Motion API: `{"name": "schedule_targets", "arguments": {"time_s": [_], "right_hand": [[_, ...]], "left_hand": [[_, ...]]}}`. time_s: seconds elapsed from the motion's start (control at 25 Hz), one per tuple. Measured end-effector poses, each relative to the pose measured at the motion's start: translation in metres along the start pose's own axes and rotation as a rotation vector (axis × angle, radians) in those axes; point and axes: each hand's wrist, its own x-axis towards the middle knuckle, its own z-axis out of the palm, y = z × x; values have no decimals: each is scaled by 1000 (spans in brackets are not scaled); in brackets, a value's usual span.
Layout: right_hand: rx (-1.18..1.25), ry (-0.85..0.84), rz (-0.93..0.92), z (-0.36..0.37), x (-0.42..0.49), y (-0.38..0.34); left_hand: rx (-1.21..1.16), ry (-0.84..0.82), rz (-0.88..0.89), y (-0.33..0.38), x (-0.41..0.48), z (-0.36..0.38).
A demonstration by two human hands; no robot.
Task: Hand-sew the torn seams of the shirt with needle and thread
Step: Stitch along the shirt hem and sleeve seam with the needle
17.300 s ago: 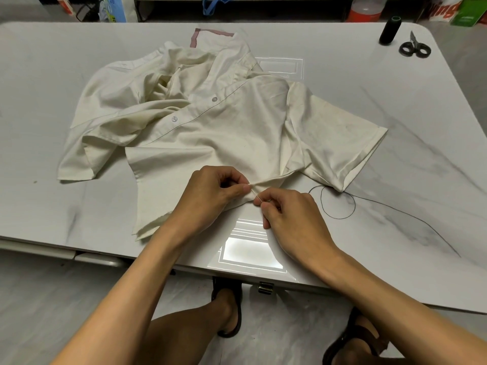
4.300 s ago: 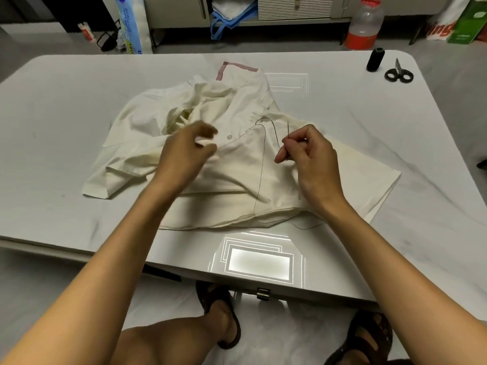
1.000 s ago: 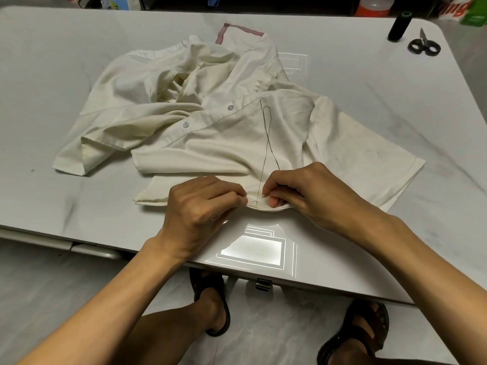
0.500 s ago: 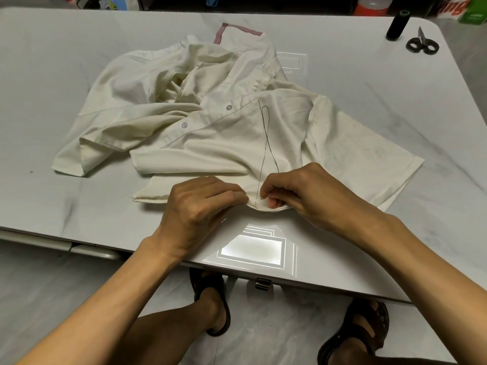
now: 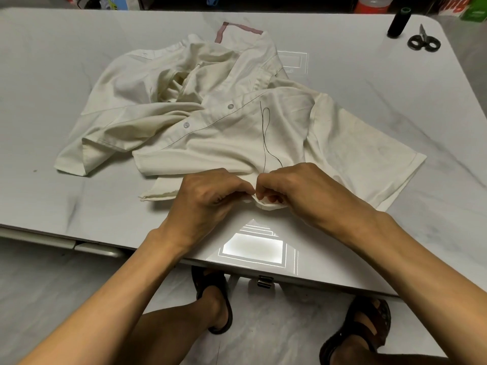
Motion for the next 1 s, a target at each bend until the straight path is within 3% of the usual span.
{"name": "schedule_targets", "arguments": {"time_s": [0.4, 0.72, 0.88, 1.0], "right_hand": [[305, 159, 89, 1, 4, 6], [708, 136, 201, -1, 4, -3], [611, 81, 184, 2, 3, -6], [503, 134, 197, 2, 2, -3]], "left_hand": [[-49, -7, -68, -2, 3, -1], [-32, 12, -46, 0, 4, -1], [-30, 13, -70, 2, 7, 0], [-81, 6, -135, 4, 9, -1]]}}
